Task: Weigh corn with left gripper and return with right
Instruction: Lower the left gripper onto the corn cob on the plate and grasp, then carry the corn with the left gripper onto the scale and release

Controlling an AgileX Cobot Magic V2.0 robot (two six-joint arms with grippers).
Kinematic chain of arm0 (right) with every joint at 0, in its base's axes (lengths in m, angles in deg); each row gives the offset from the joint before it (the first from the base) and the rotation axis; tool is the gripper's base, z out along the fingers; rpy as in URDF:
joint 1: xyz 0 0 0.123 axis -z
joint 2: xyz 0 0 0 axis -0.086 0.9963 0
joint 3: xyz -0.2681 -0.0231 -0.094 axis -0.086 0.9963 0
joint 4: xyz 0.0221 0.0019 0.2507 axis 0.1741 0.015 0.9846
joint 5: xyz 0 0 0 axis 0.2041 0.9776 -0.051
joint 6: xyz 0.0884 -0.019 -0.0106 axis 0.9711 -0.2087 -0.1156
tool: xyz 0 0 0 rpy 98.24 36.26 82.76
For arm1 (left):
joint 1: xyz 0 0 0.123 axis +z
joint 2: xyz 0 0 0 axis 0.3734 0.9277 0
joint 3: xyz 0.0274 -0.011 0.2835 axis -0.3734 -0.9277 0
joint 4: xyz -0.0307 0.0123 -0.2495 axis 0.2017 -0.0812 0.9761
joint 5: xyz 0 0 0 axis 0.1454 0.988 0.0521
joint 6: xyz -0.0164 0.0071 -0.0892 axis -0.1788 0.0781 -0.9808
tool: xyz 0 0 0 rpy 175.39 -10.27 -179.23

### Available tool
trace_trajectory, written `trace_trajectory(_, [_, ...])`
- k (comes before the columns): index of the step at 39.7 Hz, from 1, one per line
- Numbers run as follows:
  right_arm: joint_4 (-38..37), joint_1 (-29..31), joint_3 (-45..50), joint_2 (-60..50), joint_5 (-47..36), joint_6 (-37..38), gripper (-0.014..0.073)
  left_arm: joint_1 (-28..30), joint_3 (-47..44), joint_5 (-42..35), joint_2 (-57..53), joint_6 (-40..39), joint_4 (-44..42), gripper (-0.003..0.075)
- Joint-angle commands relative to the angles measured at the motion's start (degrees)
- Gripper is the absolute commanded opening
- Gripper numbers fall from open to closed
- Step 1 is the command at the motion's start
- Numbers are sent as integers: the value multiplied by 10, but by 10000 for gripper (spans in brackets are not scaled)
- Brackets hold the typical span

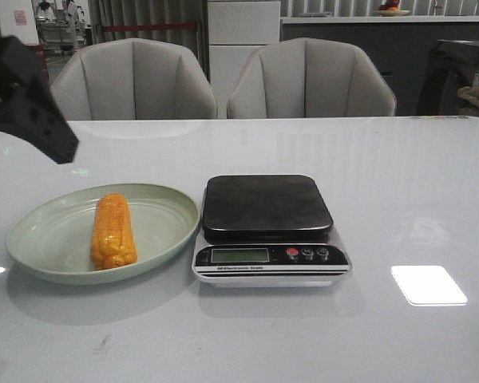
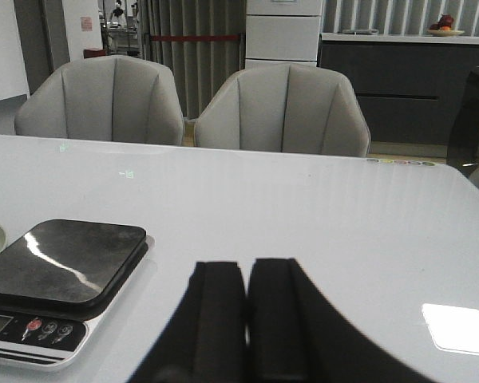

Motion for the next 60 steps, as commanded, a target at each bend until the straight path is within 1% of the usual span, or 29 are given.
trace_trajectory(1, [-6, 4, 7, -11, -47, -5, 158, -16, 44, -35, 43, -4, 24, 628])
trace_trajectory(12, [-6, 4, 7, -11, -47, -5, 158, -42, 110, -34, 167, -4, 46, 628])
trace_trajectory(19, [-6, 4, 7, -11, -47, -5, 158, -41, 139, -20, 227, -19, 53, 628])
trace_trajectory(22, [-6, 4, 7, -11, -47, -5, 158, -41, 143, -19, 248, -25, 53, 619])
trace_trajectory(24, [-6, 4, 7, -11, -47, -5, 158, -41, 145, -19, 260, -32, 53, 596])
trace_trajectory(27, [-6, 4, 7, -11, -47, -5, 158, -41, 146, -19, 277, -36, 53, 548])
trace_trajectory(29, [-6, 4, 7, -12, -47, -5, 158, -41, 148, -18, 288, -36, 53, 498])
trace_trajectory(33, [-6, 4, 7, -12, -47, -5, 158, -41, 152, -14, 299, -32, 53, 355])
trace_trajectory(36, [-6, 4, 7, -12, -47, -5, 158, -41, 154, -14, 297, -32, 53, 214])
trace_trajectory(39, [-6, 4, 7, -12, -47, -5, 158, -41, 169, -1, 293, -28, 53, 102])
trace_trajectory(42, [-6, 4, 7, -12, -47, -5, 158, -42, 192, 12, 287, -28, 53, 127])
trace_trajectory(47, [-6, 4, 7, -12, -47, -5, 158, -59, 229, 18, 283, -28, 53, 126])
trace_trajectory(56, [-6, 4, 7, -12, -47, -5, 158, -107, 288, 18, 287, -28, 53, 126])
trace_trajectory(60, [-6, 4, 7, -12, -47, -5, 158, -123, 307, 14, 297, -29, 76, 126])
